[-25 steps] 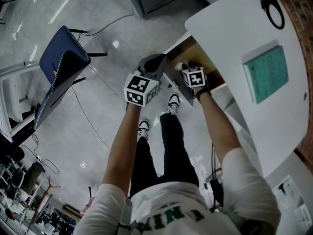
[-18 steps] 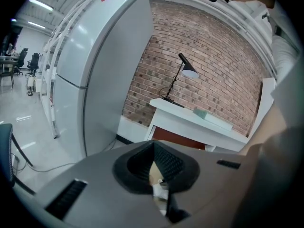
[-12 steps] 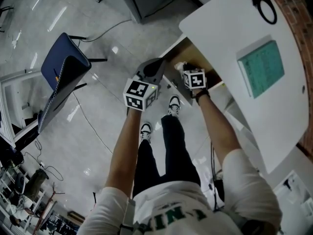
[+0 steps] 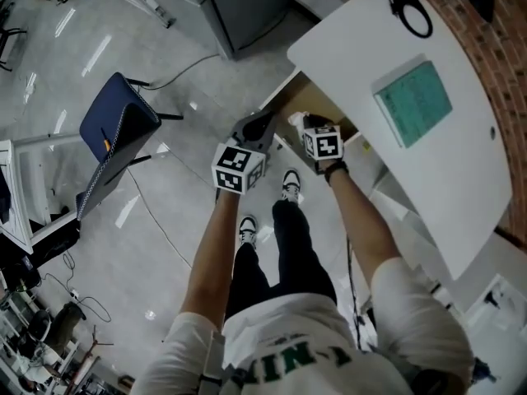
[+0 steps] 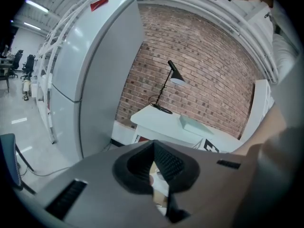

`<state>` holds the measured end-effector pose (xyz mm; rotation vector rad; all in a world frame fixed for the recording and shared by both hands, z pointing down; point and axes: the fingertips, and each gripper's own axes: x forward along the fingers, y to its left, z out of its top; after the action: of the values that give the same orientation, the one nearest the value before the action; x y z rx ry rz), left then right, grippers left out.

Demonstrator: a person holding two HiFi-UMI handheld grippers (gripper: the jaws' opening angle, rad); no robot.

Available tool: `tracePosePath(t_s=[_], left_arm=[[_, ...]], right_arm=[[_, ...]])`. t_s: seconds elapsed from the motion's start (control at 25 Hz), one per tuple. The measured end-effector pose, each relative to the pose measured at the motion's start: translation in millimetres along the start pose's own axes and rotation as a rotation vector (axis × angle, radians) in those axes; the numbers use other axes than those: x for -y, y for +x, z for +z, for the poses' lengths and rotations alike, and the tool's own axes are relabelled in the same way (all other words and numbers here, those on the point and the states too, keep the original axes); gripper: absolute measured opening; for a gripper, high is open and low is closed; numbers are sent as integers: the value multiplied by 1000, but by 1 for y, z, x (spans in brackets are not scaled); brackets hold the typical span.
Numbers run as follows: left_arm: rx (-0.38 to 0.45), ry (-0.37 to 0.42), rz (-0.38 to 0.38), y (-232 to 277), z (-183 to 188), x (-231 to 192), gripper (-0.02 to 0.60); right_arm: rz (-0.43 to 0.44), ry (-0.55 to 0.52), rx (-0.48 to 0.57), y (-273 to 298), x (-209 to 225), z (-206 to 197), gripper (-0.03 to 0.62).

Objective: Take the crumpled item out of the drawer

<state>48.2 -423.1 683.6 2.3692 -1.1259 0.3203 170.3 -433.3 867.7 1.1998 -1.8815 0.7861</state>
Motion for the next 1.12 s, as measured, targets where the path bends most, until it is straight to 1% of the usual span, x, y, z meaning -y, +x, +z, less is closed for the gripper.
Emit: tracePosePath(t_s=[0.32, 0.48, 0.68, 0.8, 0.92, 1.12], left_arm=[[57, 50, -18, -52, 38, 28, -5], [78, 77, -28, -83, 53, 42, -5], [91, 93, -35, -106, 73, 72, -5], [93, 132, -42, -125, 77, 91, -5], [106, 175, -44, -144, 84, 107, -5], [146, 192, -43, -176, 99, 128, -5]], right_arm=[[-47, 35, 99, -79, -20, 16, 20], [-67, 97, 158, -123, -30, 21, 20], [-102, 161, 246, -185, -20, 29, 20], [-133, 164, 298, -221, -23, 27, 20], [-167, 159, 369, -257, -27, 31, 20], [-226, 149, 515, -331, -36, 40, 20]])
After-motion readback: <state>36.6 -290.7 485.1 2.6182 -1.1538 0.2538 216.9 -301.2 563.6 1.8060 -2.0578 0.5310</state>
